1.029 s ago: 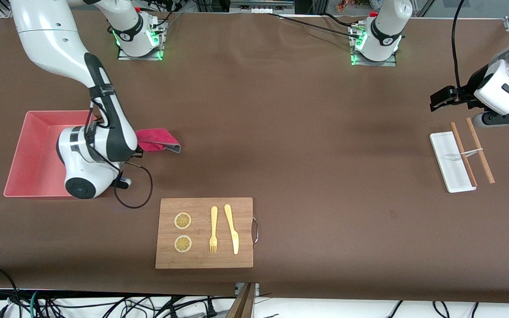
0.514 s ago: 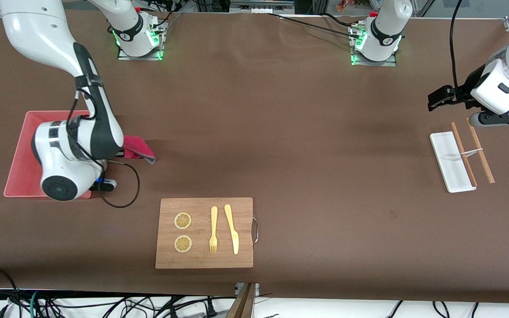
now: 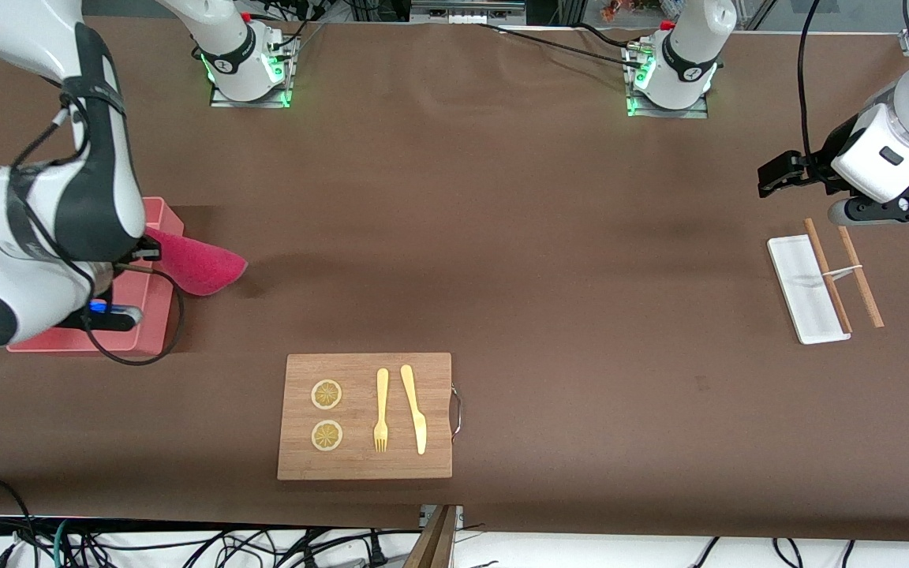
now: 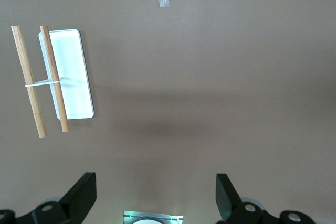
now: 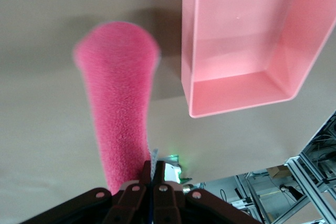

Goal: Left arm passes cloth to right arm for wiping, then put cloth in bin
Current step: 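Carry the cloth with the right gripper over the pink bin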

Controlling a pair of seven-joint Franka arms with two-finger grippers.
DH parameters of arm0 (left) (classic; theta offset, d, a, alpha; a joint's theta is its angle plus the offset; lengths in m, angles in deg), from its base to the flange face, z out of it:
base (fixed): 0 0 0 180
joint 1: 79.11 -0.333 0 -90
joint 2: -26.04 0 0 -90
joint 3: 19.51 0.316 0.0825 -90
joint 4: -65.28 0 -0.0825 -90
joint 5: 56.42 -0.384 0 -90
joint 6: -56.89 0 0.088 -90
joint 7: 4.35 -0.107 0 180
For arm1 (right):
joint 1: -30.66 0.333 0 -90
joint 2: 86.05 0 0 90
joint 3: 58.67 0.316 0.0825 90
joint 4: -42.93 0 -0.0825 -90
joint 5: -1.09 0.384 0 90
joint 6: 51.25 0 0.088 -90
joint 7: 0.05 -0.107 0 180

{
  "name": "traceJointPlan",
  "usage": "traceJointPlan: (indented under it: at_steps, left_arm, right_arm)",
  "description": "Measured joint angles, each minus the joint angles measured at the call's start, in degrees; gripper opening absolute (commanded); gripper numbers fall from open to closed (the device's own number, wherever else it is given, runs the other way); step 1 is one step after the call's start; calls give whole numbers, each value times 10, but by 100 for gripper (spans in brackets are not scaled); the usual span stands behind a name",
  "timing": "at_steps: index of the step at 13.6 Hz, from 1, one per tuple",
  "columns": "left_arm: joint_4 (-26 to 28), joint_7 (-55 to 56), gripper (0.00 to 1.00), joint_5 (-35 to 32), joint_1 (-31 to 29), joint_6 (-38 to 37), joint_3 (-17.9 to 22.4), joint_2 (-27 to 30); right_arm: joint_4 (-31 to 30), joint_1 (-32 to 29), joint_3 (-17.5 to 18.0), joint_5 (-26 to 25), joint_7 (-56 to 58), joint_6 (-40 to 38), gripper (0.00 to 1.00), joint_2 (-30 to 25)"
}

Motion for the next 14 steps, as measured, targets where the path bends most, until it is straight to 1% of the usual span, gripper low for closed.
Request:
traceJointPlan:
  at_steps: [2,4,6,8,9,10,12,14]
  left_arm:
    - [0,0,100,0,0,0,-3,0]
    - [-2,0,100,0,0,0,-9,0]
    - [-3,0,100,0,0,0,-10,0]
    - [-3,0,100,0,0,0,-10,0]
    - [-3,0,100,0,0,0,-10,0]
    - [-4,0,100,0,0,0,-10,0]
    - [-4,0,100,0,0,0,-10,0]
    - [-4,0,100,0,0,0,-10,0]
  right_arm:
    - [12,-1,-37,-15,76,-14,0,-14]
    - [15,-2,-90,-27,165,-19,0,-29]
    - [15,-4,-143,-28,244,-19,0,-37]
    - [15,-5,-186,-28,301,-17,0,-38]
    - [15,-6,-200,-31,320,-13,0,-38]
    - [13,-8,-207,-35,331,-9,0,-37]
    - [5,-12,-208,-36,334,-2,0,-27]
    - [-19,-11,-208,-36,334,23,0,-9]
